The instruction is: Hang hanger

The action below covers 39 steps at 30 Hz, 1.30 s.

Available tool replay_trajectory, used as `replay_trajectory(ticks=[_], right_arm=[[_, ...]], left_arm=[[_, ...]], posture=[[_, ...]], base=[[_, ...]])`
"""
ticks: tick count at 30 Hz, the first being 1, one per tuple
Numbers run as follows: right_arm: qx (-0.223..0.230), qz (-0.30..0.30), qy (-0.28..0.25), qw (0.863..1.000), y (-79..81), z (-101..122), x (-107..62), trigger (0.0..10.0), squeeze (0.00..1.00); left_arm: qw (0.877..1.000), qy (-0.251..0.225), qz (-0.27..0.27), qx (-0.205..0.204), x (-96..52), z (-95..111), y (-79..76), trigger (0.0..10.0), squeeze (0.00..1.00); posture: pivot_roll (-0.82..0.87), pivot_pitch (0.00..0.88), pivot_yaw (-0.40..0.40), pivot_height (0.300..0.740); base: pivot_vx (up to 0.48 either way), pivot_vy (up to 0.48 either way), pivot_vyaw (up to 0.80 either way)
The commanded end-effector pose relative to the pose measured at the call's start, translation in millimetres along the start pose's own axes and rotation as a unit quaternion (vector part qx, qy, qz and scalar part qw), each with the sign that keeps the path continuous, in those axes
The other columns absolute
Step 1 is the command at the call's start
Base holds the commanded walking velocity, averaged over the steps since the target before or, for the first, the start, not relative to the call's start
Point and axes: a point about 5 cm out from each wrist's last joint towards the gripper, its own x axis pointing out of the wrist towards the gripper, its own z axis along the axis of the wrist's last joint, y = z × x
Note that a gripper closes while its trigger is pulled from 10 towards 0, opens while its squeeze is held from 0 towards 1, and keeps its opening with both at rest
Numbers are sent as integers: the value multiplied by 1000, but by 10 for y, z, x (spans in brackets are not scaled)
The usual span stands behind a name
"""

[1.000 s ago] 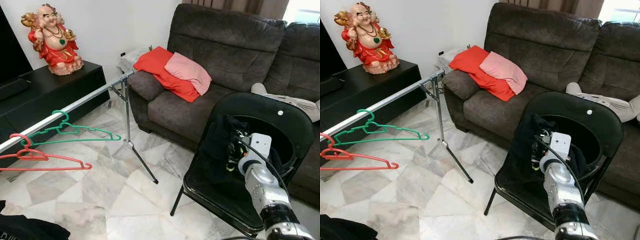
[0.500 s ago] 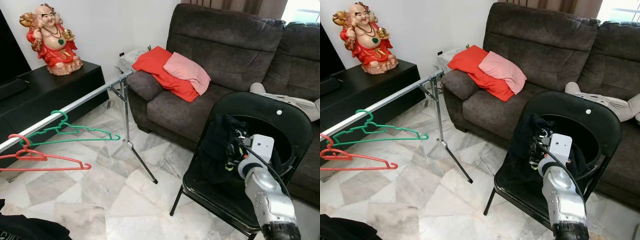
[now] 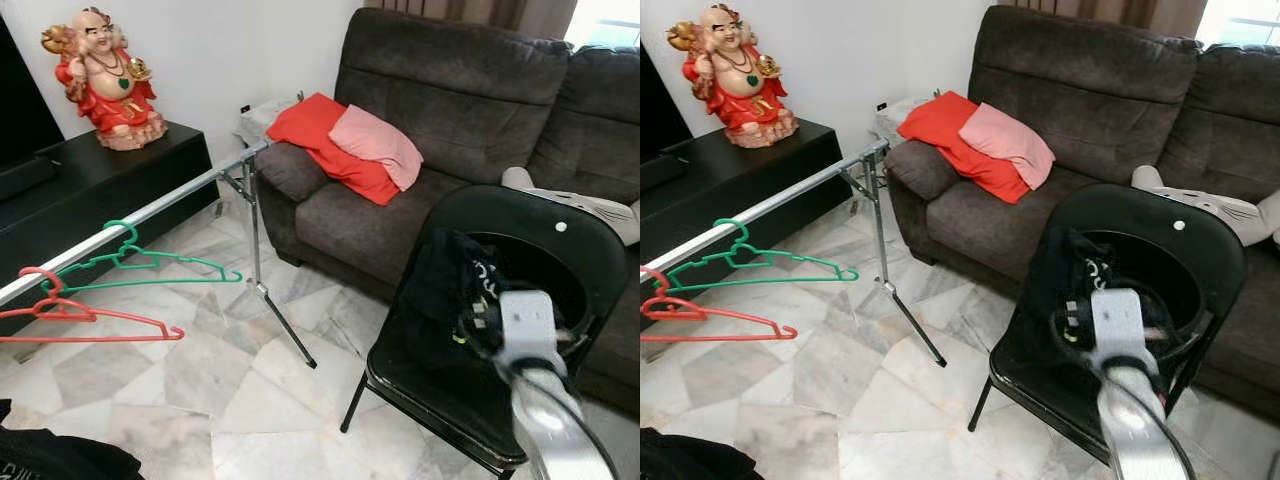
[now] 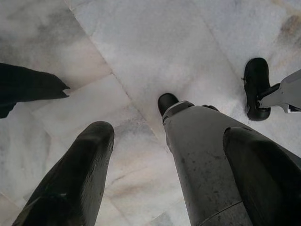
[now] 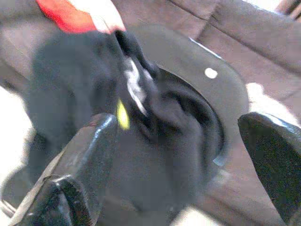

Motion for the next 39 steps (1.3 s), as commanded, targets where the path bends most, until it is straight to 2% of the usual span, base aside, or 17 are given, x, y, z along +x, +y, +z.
replay_trajectory(ticks=[1,3,4,5,7,8,9,10,11,12,15,17,18,20,27,31,39], right_arm=[[-23,-10,-23,999,-21,59,-33,10000,8],[-48,-15,-19,999,-40,-26,-67,10000,24],[-72,-20,-15,997,-61,-106,-99,10000,325],[-88,-35,-1,996,-128,-267,-136,10000,882],[-88,-35,-1,996,-128,-267,-136,10000,882],[-60,-43,-3,997,-158,-286,-143,10000,1000],[-2,-46,-19,999,-164,-237,-151,10000,1000],[62,-41,-50,996,-159,-120,-162,10000,153],[101,-37,-74,991,-158,-36,-173,10000,153],[134,-34,-101,985,-160,74,-192,10000,0],[211,-6,-147,966,-88,281,-274,10000,0],[226,3,-152,962,-62,302,-295,10000,0],[281,12,-144,949,-34,299,-338,10000,0],[311,22,-140,940,-54,274,-356,10000,0],[269,53,-160,948,-203,228,-356,10000,0],[238,58,-152,957,-247,154,-291,10000,0],[231,70,-142,960,-135,185,-282,10000,0]], left_arm=[[1000,22,-4,2,-16,-127,-20,10000,0],[1000,22,-4,3,-16,-129,-17,10000,0],[1000,23,-4,3,-17,-131,-14,10000,0],[1000,23,-2,4,-19,-134,-5,10000,0],[1000,23,-2,4,-19,-134,-5,10000,0],[1000,22,-1,5,-19,-135,-1,10000,0],[1000,22,1,6,-22,-138,9,10000,0],[1000,22,3,7,-25,-143,25,10000,0],[1000,21,5,7,-27,-147,37,10000,0],[1000,21,7,8,-30,-151,48,10000,0],[1000,16,10,5,-36,-154,75,10000,0],[1000,14,10,5,-38,-154,80,10000,0],[1000,6,13,-2,-39,-138,93,10000,0],[1000,-2,20,-19,-40,-114,121,10000,0],[999,-9,25,-27,-89,-210,243,10000,0],[998,-17,49,-42,-164,-330,417,10000,0],[998,-25,48,-11,-140,-267,365,10000,0]], posture=[[3,12,-4,740],[-2,8,-3,740],[-2,5,-2,740],[-2,3,1,740],[-2,3,1,740],[-2,1,2,740],[3,0,6,740],[1,0,9,740],[0,0,11,740],[-1,0,13,740],[-15,0,35,740],[-15,0,35,740],[-14,0,43,740],[-16,0,42,740],[-30,0,43,740],[-22,0,39,740],[-40,0,10,740]], base=[[0,0,0],[0,0,0],[0,0,0],[0,0,0],[0,0,0],[0,0,0],[0,0,0],[0,0,0],[0,0,0],[0,0,0],[0,0,0],[0,0,0],[0,0,0],[0,0,0],[0,0,0],[0,0,0],[0,0,0]])
